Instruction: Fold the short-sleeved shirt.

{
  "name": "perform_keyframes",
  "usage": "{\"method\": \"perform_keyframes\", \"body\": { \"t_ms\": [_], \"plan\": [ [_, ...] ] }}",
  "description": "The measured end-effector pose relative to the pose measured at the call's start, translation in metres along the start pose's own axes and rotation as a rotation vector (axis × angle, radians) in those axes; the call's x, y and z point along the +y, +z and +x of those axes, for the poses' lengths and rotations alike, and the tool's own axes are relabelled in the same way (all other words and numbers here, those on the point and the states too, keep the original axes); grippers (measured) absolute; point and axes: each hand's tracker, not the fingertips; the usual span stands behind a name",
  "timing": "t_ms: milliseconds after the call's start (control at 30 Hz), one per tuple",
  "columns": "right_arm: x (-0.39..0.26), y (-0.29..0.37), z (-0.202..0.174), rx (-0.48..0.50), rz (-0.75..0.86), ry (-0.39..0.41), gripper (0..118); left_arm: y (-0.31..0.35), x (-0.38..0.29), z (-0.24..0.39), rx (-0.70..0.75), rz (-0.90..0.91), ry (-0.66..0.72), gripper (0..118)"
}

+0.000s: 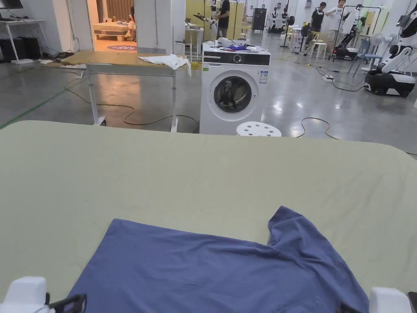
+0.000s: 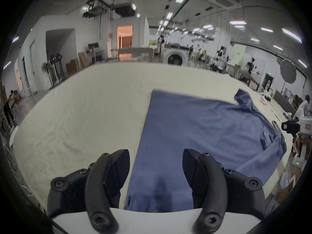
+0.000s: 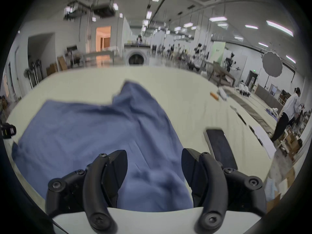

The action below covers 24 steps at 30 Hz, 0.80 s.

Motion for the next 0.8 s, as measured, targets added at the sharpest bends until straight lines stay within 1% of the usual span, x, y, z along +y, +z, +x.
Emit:
{"method": "perform_keyframes", "body": {
  "t_ms": [100,267,300,333,367,400,433,467,500,533,633,700,800],
  "plan": [
    [0.024,0.001,-0.024,0.063,0.116,-0.011,72,-0.001,0.022,0.022,0.018,0.119,-0.036,68],
    [0.052,0.004,-0.064,0.101,0.322,-0.020,72,0.007,0.053,0.055,0.056,0.313,-0.053,67],
    [0.056,0.005,-0.071,0.106,0.357,-0.020,72,0.009,0.057,0.059,0.060,0.344,-0.049,66],
    [0.060,0.006,-0.077,0.109,0.387,-0.024,70,0.011,0.062,0.063,0.070,0.374,-0.043,61],
    [0.062,0.008,-0.081,0.116,0.412,-0.032,65,0.013,0.065,0.066,0.063,0.394,-0.042,53],
    [0.066,0.008,-0.086,0.126,0.442,-0.043,56,0.014,0.068,0.068,0.062,0.422,-0.046,42],
    [0.068,0.008,-0.090,0.124,0.455,-0.044,36,0.016,0.071,0.072,0.071,0.434,-0.055,27],
    [0.070,0.008,-0.093,0.120,0.466,-0.044,17,0.016,0.074,0.074,0.081,0.442,-0.060,16],
    [0.072,0.007,-0.097,0.121,0.478,-0.041,6,0.017,0.076,0.076,0.088,0.455,-0.063,7],
    [0.075,0.006,-0.100,0.120,0.489,-0.035,6,0.017,0.078,0.078,0.095,0.463,-0.067,0],
    [0.080,0.001,-0.104,0.154,0.485,-0.044,2,0.014,0.082,0.077,0.077,0.451,-0.060,0],
    [0.080,-0.004,-0.106,0.156,0.474,-0.041,0,0.006,0.083,0.073,0.059,0.426,-0.054,0],
    [0.076,-0.012,-0.105,0.172,0.452,-0.035,0,-0.023,0.091,0.055,0.058,0.312,-0.049,0]
  ]
}}
